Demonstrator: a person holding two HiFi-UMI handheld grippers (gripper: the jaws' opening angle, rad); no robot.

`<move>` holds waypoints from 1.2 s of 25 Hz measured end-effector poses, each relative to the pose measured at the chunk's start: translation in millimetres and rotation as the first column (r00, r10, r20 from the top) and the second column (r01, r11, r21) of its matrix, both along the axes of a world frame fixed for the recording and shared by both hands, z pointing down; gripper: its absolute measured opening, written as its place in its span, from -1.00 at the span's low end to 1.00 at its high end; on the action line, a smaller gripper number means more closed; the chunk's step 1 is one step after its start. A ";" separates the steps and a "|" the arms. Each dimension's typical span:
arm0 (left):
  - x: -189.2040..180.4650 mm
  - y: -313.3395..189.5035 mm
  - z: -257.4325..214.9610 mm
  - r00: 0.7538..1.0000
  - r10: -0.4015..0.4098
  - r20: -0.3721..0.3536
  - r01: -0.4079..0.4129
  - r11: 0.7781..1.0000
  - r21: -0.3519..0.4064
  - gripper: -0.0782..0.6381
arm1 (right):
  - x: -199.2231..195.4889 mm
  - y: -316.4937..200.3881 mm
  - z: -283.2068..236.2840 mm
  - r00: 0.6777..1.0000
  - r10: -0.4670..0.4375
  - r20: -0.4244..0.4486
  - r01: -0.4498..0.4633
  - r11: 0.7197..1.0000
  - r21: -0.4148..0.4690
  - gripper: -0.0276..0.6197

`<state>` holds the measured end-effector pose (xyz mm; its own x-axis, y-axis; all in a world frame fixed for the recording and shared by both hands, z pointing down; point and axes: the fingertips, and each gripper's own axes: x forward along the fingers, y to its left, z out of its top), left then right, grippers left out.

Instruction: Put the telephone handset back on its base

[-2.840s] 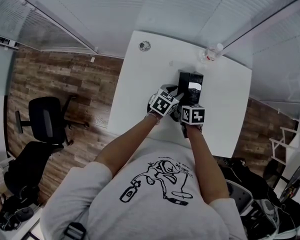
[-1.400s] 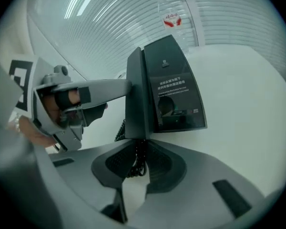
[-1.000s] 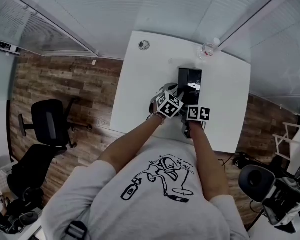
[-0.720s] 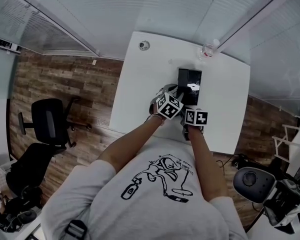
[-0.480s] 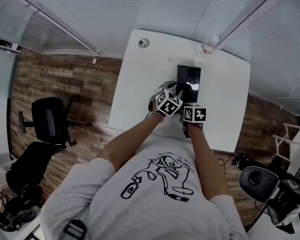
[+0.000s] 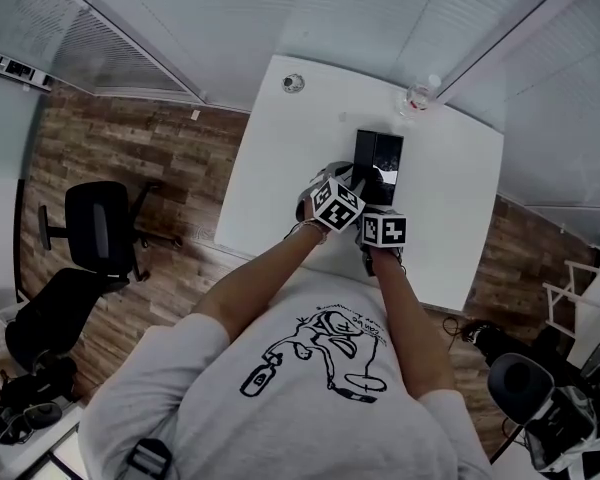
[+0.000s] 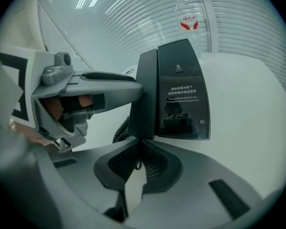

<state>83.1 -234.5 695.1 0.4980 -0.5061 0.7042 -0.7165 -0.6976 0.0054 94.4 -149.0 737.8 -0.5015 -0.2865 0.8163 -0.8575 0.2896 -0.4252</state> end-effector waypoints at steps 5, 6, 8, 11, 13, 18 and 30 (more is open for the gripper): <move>0.6 -3.1 1.8 1.000 -0.014 0.028 0.014 1.000 0.011 -0.39 | -0.7 -7.2 3.3 1.000 -0.010 -0.025 0.010 1.000 -0.011 -0.87; 0.3 -4.5 2.5 0.999 -0.014 0.034 0.013 1.000 0.013 -0.40 | 2.2 -7.9 6.4 0.999 -0.007 -0.044 0.006 1.000 -0.022 -0.87; -0.4 -6.1 4.7 0.999 -0.007 0.045 0.007 1.000 0.014 -0.39 | 5.2 -7.5 10.6 0.999 0.003 -0.048 -0.005 0.999 -0.043 -0.87; -0.3 -5.7 6.6 0.999 0.000 0.052 -0.001 1.000 0.019 -0.39 | -0.6 -6.4 1.4 1.000 -0.020 -0.007 0.020 1.000 -0.015 -0.86; -1.6 -5.8 5.9 0.999 -0.005 0.044 0.004 1.000 0.022 -0.39 | 1.1 -5.1 -7.3 0.999 -0.035 -0.001 0.035 0.999 0.019 -0.84; -15.2 1.0 -6.0 0.996 -0.075 -0.038 0.076 0.997 0.019 -0.39 | 28.3 -7.9 -41.0 0.999 -0.038 -0.029 0.042 0.982 0.186 -0.83; -1.9 44.6 -153.6 0.934 -0.140 -0.329 0.186 0.976 0.110 -0.48 | 112.9 -28.5 -213.1 0.999 0.042 -0.030 -0.016 0.803 0.596 -0.85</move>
<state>81.2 -189.9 541.5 0.5863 -0.6796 0.4410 -0.7970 -0.5814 0.1636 207.3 -177.5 524.7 -0.4562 -0.7364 0.4995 -0.8819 0.4490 -0.1435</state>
